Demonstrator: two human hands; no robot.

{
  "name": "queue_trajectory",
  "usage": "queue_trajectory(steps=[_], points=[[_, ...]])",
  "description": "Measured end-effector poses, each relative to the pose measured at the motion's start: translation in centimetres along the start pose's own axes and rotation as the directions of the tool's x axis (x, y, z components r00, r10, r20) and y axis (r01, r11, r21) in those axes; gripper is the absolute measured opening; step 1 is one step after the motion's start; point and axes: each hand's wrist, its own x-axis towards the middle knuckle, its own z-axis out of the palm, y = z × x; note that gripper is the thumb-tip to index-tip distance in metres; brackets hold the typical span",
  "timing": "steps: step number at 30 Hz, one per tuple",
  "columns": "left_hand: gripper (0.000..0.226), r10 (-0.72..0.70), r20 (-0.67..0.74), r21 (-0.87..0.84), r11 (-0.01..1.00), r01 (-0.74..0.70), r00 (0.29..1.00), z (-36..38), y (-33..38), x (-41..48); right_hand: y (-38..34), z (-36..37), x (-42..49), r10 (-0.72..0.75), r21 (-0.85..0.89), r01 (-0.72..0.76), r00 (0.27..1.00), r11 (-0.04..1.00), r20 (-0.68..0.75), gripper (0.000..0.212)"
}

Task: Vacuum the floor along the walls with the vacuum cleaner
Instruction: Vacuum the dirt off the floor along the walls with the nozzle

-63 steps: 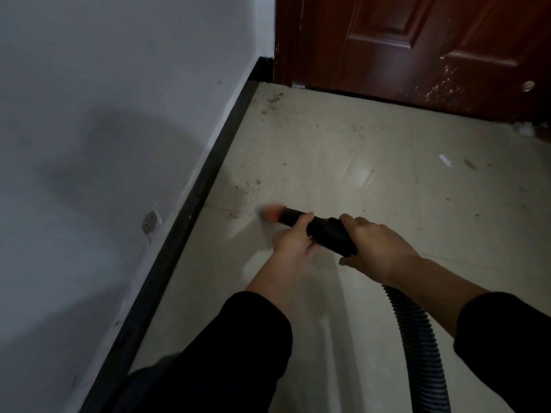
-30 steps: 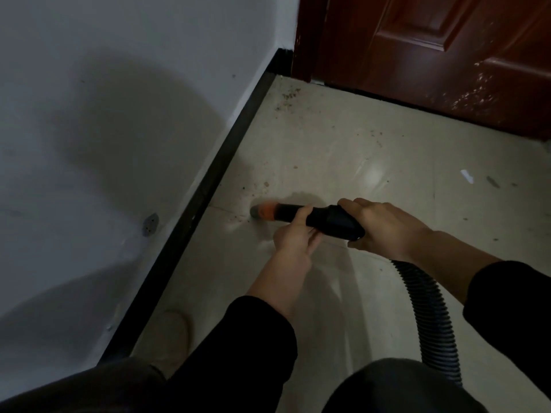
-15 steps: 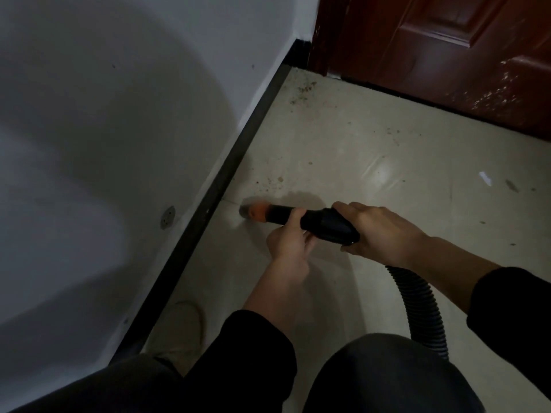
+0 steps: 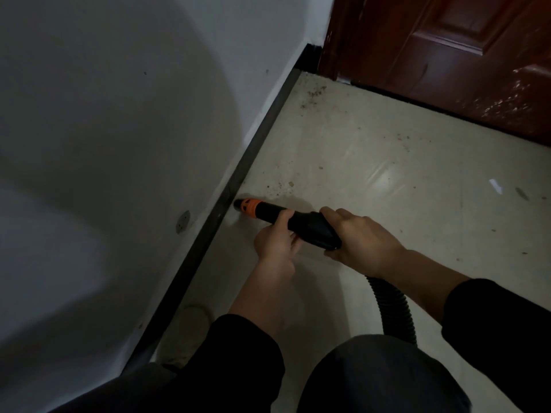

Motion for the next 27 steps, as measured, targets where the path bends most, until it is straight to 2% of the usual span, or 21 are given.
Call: queue_trajectory(steps=[9, 27], points=[[0.014, 0.007, 0.012, 0.020, 1.000, -0.007, 1.000, -0.2, 0.5, 0.3, -0.4, 0.0, 0.2, 0.022, 0.013, -0.022, 1.000, 1.000, -0.014, 0.061], [0.014, -0.085, 0.135, 0.075, 0.994, 0.076, 0.987, 3.5, -3.1, 0.4, 3.4, -0.7, -3.9, 0.155, 0.000, -0.155, 0.987, 0.988, -0.040, 0.057]])
